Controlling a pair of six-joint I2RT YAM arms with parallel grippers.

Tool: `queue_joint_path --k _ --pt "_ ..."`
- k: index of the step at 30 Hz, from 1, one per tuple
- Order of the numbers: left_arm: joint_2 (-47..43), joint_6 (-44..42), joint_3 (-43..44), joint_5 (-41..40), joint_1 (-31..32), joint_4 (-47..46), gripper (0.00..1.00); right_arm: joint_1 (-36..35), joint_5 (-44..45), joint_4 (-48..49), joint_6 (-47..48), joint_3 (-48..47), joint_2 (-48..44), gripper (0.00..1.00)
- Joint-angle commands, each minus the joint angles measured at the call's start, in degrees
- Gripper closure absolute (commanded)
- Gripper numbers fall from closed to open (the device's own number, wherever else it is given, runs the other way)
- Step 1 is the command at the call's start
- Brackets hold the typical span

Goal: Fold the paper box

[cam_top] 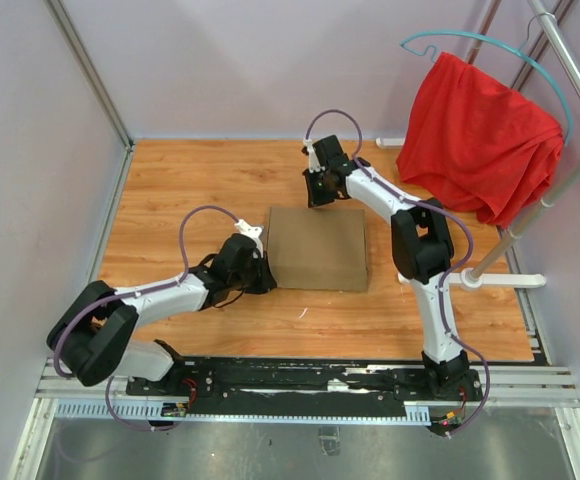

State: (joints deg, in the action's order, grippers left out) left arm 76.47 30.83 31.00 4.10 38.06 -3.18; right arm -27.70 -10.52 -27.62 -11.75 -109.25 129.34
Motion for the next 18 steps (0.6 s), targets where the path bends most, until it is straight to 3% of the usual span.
queue_joint_path --k 1,11,18 --pt "2.37 -0.86 -0.02 -3.59 0.26 -3.80 0.89 0.37 -3.99 -1.30 0.96 4.12 -0.97 0.89" --pt "8.12 0.32 1.96 -7.68 0.75 -8.26 0.92 -1.55 -6.51 -0.21 1.40 10.89 -3.38 0.89" --pt "-3.06 1.75 -2.32 -8.38 5.24 -8.18 0.92 -1.43 -3.05 -1.34 -1.25 9.83 -2.98 0.92"
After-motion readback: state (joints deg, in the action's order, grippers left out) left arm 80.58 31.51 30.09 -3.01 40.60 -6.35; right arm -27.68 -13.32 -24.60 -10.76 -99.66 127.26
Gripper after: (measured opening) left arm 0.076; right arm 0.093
